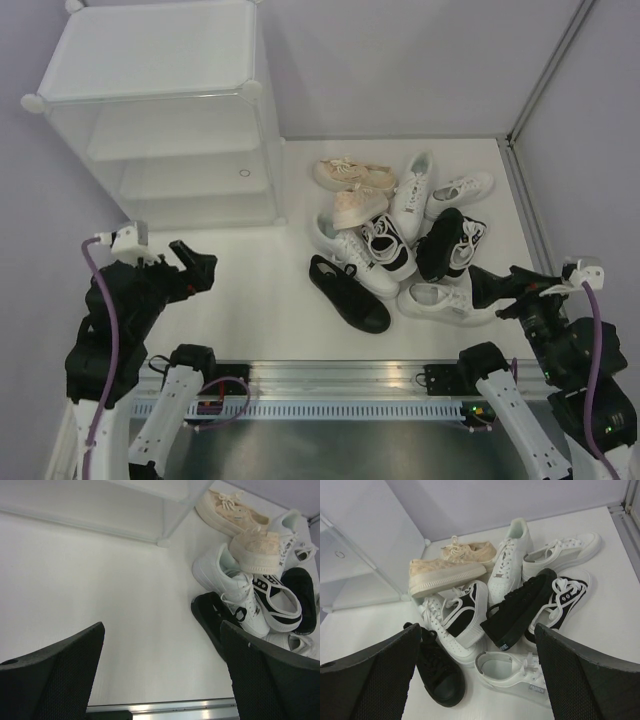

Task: Place and organize the shoes in the shoe cabinet

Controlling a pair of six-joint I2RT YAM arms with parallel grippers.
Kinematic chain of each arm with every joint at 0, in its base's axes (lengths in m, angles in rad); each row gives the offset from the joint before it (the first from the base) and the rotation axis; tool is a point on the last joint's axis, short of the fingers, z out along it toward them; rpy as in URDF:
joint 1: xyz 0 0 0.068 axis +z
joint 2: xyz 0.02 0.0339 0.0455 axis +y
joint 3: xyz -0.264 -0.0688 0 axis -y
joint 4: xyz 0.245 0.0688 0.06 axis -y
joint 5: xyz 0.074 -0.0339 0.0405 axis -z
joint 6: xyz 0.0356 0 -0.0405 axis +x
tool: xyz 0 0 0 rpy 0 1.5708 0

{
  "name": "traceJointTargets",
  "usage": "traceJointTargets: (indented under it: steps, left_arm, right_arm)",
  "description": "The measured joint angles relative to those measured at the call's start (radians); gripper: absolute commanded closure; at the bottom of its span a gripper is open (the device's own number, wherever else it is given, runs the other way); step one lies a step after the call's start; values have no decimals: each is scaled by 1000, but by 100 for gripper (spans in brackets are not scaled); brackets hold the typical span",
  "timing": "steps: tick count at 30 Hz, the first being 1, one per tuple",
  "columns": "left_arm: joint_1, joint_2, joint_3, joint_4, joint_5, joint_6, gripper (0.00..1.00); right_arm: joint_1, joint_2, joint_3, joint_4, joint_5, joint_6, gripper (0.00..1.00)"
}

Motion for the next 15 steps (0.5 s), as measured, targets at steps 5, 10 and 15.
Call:
traceJointTargets:
  steps: [5, 10, 15]
  left_arm:
    - [0, 211, -8, 98, 89, 9, 0]
    - [-9, 382, -22, 286, 158, 9, 0]
    - [-158, 578, -9, 481, 70, 31, 0]
  right_arm:
    - [0, 96, -24, -1, -10, 11, 2]
    - [0, 127, -63, 6, -36, 14, 2]
    - [0, 113, -79, 40, -42, 13, 2]
